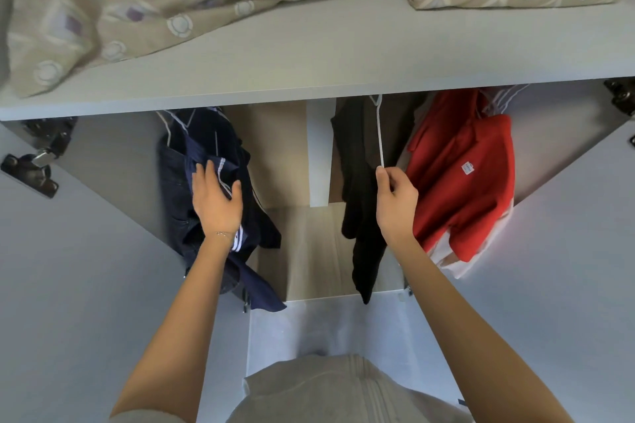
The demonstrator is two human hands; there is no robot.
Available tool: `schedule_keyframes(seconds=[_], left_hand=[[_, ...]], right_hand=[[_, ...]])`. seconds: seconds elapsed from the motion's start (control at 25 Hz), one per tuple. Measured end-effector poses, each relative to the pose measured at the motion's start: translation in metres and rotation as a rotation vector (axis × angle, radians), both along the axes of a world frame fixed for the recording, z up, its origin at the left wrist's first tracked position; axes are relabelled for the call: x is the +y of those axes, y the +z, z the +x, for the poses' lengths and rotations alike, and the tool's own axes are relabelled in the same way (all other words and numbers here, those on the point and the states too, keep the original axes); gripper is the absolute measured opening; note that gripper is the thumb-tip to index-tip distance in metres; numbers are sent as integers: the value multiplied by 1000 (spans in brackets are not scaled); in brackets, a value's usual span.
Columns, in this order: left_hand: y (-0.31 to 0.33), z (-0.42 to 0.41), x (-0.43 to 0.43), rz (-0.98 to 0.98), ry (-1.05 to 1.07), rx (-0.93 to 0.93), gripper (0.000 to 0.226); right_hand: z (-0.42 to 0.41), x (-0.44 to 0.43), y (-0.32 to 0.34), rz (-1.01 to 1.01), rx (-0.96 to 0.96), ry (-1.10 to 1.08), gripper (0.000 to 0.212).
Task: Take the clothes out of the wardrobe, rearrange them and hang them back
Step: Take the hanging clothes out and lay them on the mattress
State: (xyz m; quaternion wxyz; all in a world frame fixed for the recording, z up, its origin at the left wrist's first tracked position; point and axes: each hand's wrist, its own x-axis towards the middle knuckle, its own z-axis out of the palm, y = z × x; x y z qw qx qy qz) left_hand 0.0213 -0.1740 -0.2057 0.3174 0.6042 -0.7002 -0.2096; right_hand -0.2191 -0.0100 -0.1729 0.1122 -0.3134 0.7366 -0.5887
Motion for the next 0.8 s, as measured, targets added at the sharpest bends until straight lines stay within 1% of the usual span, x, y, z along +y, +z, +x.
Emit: schedule_keyframes(seconds=[0.08, 0.2, 0.24, 0.32, 0.4, 0.56, 0.64, 0.68, 0.72, 0.76, 0.8], left_hand=[[1, 10, -18, 58, 32, 8, 68], [0, 13, -37, 234, 74, 67, 69], [-1, 13, -42, 266, 78, 70, 68], [-2, 12, -50, 277, 90, 52, 62], [-5, 12, -59, 279, 105, 85, 52], [-6, 11, -76, 362, 136, 349, 33], [-7, 9, -80, 402, 116, 497, 12], [-6, 6, -78, 409, 87, 549, 16], [-7, 5, -78, 416, 52, 583, 27], [-8, 3, -75, 426, 15, 613, 33], [-7, 3, -72, 434, -18, 640, 33]], right_hand=[[9, -3, 0, 12, -20, -5, 27], [23, -8, -4, 39, -48, -14, 27], [27, -10, -5, 46, -51, -13, 27], [35, -15, -6, 76, -41, -3, 27], [41, -19, -8, 99, -26, 8, 27], [48, -26, -11, 105, -6, 26, 27], [49, -28, -12, 122, -2, 22, 27], [49, -29, -12, 129, -4, 21, 27], [48, -30, -13, 135, -7, 20, 28], [47, -30, -13, 141, -10, 18, 28], [47, -30, -13, 146, -12, 15, 28]])
